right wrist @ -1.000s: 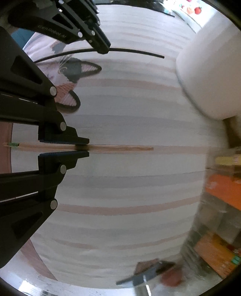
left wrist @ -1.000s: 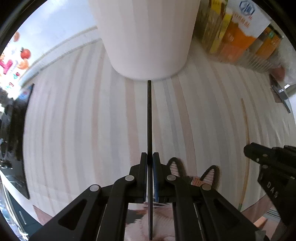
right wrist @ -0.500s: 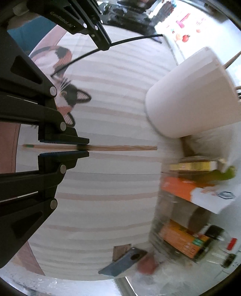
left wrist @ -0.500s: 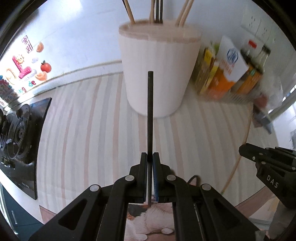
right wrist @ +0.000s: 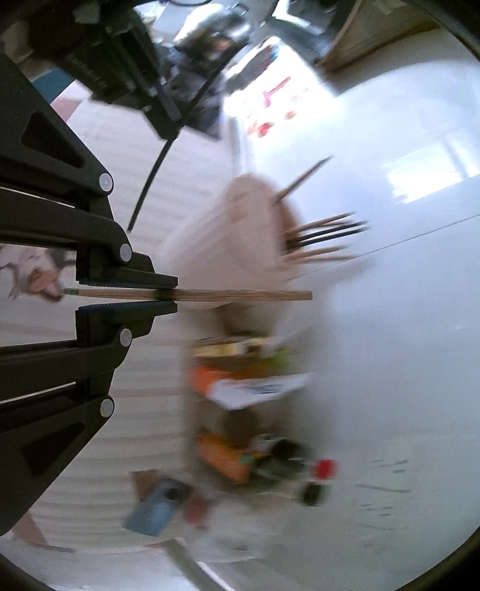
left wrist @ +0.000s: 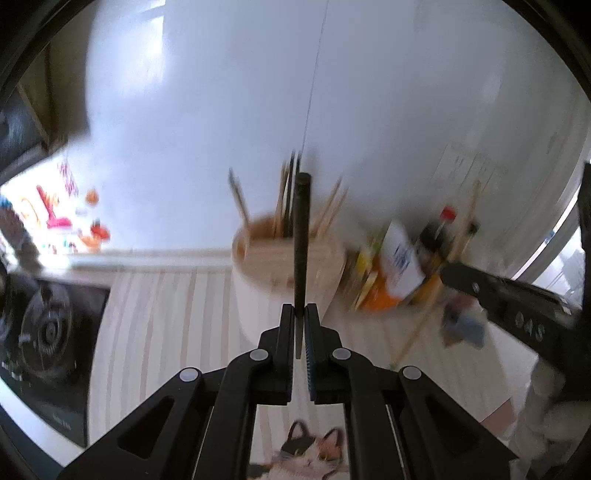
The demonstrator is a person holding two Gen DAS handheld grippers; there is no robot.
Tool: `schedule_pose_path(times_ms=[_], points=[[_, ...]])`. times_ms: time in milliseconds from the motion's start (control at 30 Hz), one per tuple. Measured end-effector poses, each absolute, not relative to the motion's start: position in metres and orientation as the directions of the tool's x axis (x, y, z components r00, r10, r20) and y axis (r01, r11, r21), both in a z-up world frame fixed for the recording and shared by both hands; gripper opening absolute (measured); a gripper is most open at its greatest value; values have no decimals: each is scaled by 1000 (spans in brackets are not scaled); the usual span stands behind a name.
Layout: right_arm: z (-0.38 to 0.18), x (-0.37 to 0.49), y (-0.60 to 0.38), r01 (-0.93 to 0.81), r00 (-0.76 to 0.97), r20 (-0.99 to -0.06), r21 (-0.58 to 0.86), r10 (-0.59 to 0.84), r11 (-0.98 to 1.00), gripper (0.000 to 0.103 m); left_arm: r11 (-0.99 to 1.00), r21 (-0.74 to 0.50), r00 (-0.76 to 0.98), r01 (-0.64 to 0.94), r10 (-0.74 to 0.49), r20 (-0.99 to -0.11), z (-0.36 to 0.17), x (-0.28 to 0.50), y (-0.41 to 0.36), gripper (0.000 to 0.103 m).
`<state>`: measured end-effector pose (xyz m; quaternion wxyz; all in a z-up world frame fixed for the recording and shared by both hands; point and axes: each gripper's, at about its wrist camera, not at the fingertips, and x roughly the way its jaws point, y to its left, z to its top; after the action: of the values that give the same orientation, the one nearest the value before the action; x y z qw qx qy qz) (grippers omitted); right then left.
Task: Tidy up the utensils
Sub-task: 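Lift both chopsticks, carry them over the cream holder and lower them in, then open both tools and withdraw from the holder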
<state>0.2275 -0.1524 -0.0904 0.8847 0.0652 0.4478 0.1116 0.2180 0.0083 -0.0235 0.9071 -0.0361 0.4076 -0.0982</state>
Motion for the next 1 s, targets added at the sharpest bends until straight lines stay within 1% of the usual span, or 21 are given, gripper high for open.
schedule_pose_path(times_ms=[100,233,333,400,500,667,767,900,1000], points=[[-44,247,-153,-161,636,-716,242,288,957,7,974,-159,685,164,-229,-692,12,232,13,3],[-3,276,-153,-169,700,-649,254,297,952,7,974,-151,728,167,-225,-647,47,258,17,3],[16,304,-147,-171,726,-617,265,303,949,7,980,-128,746,154,-200,-636,55,280,19,3],[21,319,-140,-170,734,-609,265,301,949,7,983,-110,743,145,-182,-644,55,300,21,3],[18,343,-130,-165,742,-602,262,295,951,7,987,-95,725,131,-161,-670,44,327,26,3],[-9,383,-109,-157,733,-616,259,288,953,7,991,-86,674,103,-133,-727,14,360,33,3],[-26,401,-98,-149,732,-624,244,273,958,7,991,-97,638,94,-135,-758,-4,373,38,3],[-43,416,-85,-153,717,-647,218,261,964,7,985,-127,573,117,-171,-802,-23,379,38,3],[-54,424,-77,-172,687,-678,201,263,964,7,984,-147,568,99,-177,-804,-24,379,42,7]])
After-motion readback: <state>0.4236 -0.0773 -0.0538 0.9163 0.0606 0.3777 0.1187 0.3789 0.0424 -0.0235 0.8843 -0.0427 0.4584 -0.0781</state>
